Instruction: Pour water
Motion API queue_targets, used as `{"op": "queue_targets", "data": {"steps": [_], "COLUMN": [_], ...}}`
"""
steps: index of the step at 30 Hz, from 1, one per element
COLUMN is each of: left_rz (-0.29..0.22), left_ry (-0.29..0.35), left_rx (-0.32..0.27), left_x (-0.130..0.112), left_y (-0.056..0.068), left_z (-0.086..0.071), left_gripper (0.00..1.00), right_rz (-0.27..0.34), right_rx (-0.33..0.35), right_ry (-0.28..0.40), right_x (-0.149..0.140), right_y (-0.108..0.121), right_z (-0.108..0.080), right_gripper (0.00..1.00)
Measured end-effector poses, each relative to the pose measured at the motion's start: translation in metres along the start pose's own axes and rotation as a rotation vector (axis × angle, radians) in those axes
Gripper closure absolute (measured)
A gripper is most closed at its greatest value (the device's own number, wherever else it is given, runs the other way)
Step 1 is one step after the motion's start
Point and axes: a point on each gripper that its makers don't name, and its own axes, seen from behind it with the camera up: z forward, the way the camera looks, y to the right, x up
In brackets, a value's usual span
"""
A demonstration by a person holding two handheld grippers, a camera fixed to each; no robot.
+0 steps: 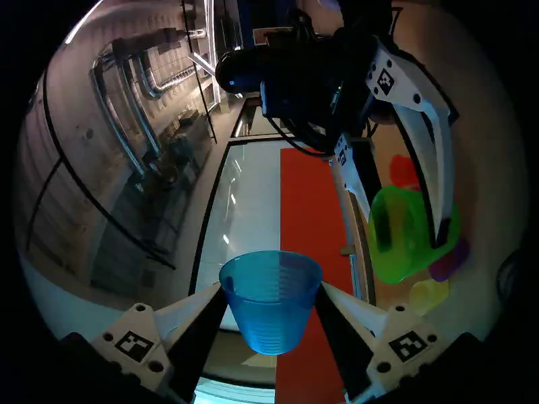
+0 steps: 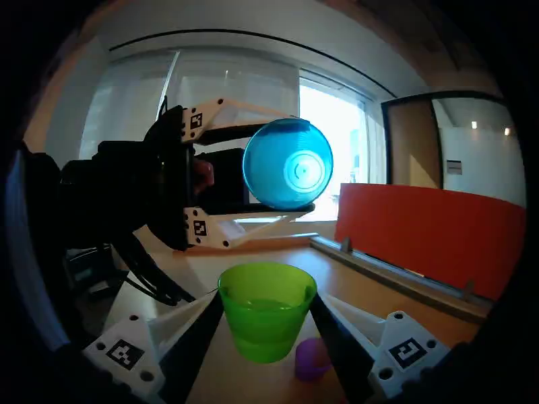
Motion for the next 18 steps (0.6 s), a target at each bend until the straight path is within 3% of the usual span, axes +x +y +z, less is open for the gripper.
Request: {"op": "queue_targets", "data": {"steps": [9,12,18], "left_rz": [-0.086,-0.138,-0.302], "left_ry": [-0.007,-0.014,-0.038], "left_rx": [-0.011,-0.02,-0.054], "left_x": [-0.006,-0.008,-0.012], "left_y": [0.004,0.008,0.022], "left_z": [0.0,-0.001,-0.004], "left_gripper": [0.15,0.15,0.16], "right_rz": [0.003,0.005,0.005], "right_rx": [-0.006,-0.01,-0.018], "right_ry": [0.003,0.004,0.006], "right_x": [-0.002,-0.002,-0.001], "right_y": [0.001,0.002,0.004], "right_z": [-0.003,-0.005,-0.008], "right_gripper": [0.1,0.09,0.1]}}
